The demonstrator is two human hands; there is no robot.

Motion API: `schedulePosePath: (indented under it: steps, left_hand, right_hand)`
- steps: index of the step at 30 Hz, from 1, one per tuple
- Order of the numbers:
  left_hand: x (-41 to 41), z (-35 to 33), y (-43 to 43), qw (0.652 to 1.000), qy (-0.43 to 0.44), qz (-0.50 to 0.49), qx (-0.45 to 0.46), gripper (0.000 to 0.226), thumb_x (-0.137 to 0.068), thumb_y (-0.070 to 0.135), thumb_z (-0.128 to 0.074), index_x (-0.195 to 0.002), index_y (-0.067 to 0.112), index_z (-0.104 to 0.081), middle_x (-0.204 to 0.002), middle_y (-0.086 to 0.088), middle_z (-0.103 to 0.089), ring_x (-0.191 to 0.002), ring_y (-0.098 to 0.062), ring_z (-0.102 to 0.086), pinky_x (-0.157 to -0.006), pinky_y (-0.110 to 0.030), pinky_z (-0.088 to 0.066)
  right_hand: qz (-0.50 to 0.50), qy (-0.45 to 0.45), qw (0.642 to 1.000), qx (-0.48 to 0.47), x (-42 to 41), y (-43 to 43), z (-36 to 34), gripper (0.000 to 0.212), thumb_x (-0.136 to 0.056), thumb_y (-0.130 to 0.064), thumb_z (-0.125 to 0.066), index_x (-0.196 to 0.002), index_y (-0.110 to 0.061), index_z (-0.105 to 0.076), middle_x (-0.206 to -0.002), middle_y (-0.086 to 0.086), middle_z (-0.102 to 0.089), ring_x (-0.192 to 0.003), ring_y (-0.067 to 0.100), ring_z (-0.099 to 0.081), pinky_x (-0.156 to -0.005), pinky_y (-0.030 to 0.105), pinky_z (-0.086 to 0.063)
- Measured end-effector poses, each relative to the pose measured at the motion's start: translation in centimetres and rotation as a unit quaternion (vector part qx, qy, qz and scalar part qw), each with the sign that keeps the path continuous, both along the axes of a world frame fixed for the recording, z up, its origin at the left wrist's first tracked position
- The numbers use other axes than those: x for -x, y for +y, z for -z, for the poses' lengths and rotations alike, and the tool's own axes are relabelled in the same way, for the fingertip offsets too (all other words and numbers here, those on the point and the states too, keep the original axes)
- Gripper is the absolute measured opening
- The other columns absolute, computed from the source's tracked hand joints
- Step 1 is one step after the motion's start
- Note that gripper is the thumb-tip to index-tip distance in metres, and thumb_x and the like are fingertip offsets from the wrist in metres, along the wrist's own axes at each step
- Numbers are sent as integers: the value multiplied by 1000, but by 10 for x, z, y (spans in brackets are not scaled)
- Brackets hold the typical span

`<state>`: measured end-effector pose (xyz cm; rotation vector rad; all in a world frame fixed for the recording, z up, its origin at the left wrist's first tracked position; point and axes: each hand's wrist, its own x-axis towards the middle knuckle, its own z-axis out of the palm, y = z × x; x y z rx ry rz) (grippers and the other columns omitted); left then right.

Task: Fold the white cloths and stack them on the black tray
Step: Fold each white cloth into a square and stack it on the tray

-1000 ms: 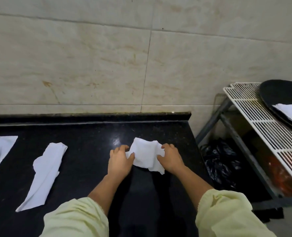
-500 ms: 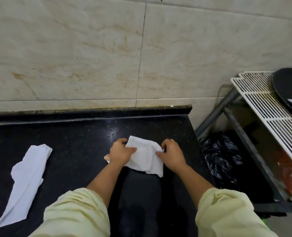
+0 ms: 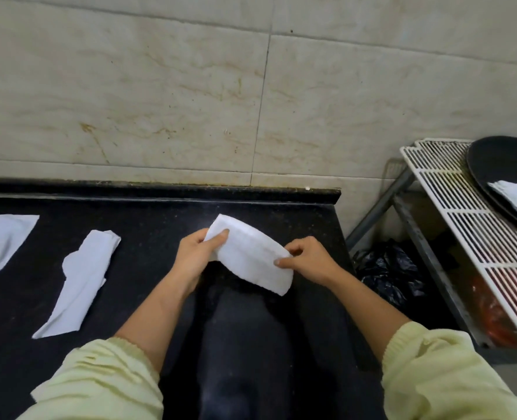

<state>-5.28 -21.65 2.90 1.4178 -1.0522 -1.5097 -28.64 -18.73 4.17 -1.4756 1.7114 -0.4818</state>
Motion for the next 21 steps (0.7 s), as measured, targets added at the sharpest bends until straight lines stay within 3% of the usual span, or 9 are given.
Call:
schedulePosePath:
  steps: [3,6,10,14,16,21]
  left_hand:
    - [-11,-15,14,1000,1,-12,24,15,-91,29,-64,-91,17,-74,-92,-1,-74,-86,-15,-66,-72,-25,-50]
    - [-22,-27,21,998,-4,-29,49,16,-91,34,-62,-91,23,-74,-97,1,-72,-91,-13,-65,-71,-21,-51]
    - [-36,-36,20,995,-23,-69,66,19,-86,46,-64,-89,30,-75,-98,6,-71,-100,-16,-59,-89,-34,-44]
    - [-45,-44,17,994,4,-99,44,15,-80,49,-71,-86,36,-75,-111,8,-69,-113,-18,-58,-103,-41,-43]
    - [-50,-47,16,994,21,-101,32,27,-74,53,-74,-94,34,-75,-116,8,-69,-116,-18,-58,-106,-42,-42]
    - [-58,-60,14,991,84,-92,53,27,-90,32,-64,-114,20,-69,-118,1,-69,-110,-14,-62,-91,-27,-47]
  right_hand:
    - [-47,34,998,-15,3,7,-20,29,-73,-28,-83,-64,-4,-68,-83,6,-59,-76,14,-56,-74,36,-49]
    - [-108,52,992,-32,6,9,-39,41,-71,-27,-83,-49,-10,-53,-80,3,-54,-82,17,-53,-81,41,-48]
    - [-147,37,987,-45,13,2,-54,45,-69,-26,-82,-67,9,-54,-83,10,-50,-75,24,-47,-72,36,-41]
    - [-84,11,996,6,12,-2,-65,23,-77,-21,-80,-70,-6,-64,-68,4,-59,-65,13,-52,-66,27,-41]
    - [-34,-30,998,50,9,-3,-66,21,-78,-22,-79,-75,-7,-65,-69,5,-66,-65,13,-59,-68,27,-46]
    - [54,-137,983,110,6,-9,-73,22,-81,-17,-77,-92,-1,-66,-71,9,-67,-68,15,-60,-74,28,-48]
